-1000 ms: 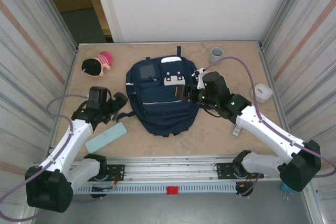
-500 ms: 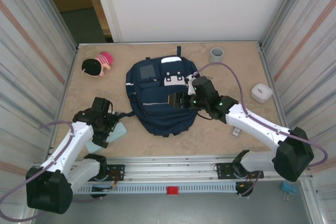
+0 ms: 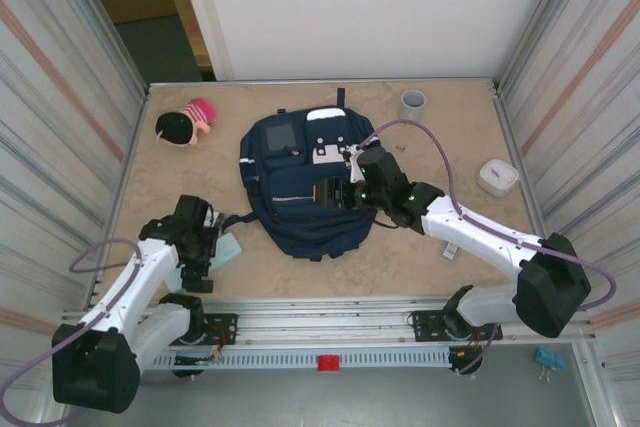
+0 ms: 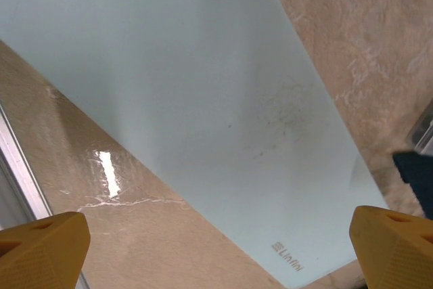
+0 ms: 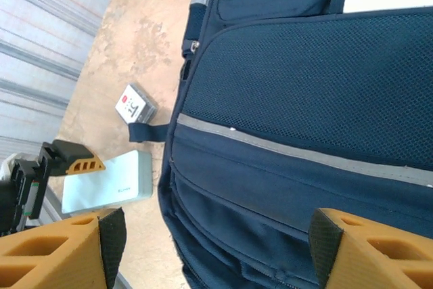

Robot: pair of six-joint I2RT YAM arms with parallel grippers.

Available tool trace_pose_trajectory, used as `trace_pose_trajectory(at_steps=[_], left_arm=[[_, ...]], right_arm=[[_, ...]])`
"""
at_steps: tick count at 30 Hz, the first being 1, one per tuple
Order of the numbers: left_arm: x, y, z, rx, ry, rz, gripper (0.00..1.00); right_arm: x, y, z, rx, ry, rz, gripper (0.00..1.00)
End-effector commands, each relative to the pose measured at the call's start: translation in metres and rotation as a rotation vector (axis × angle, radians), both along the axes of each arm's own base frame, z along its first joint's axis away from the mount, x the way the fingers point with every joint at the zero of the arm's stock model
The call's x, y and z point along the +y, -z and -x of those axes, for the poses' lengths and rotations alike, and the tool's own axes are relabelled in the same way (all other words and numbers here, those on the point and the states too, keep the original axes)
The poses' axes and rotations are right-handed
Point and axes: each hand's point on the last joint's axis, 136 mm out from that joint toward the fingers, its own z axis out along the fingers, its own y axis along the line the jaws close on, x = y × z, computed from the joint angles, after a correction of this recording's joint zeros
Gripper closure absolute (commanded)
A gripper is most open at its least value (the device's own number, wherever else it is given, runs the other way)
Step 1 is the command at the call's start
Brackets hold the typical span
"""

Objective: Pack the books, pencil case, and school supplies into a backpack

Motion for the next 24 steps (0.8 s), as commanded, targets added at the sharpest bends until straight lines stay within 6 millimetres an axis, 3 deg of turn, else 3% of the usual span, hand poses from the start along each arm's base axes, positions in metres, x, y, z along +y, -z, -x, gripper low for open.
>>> trace_pose_trajectory(at_steps=[1, 8, 20, 24], left_arm=[[0.011, 0.001, 0.000, 0.015, -0.092, -0.028, 0.01], [0.021, -0.001, -0.016, 0.008, -0.119, -0.045, 0.01], [0.024, 0.029, -0.030, 0.073, -0.122, -0.028, 0.02], [0.024, 0.035, -0.033, 0.080, -0.115, -0.018, 0.13]], right_arm=[[0.009, -0.020, -0.004, -0.025, -0.006, -0.047, 0.27], [0.007, -0.019, -0.004, -0.028, -0.001, -0.033, 0.27], [0.007, -0.017, -0.006, -0.026, -0.001, -0.022, 0.27], [0.006, -0.017, -0.006, -0.027, 0.003, -0.021, 0.27]])
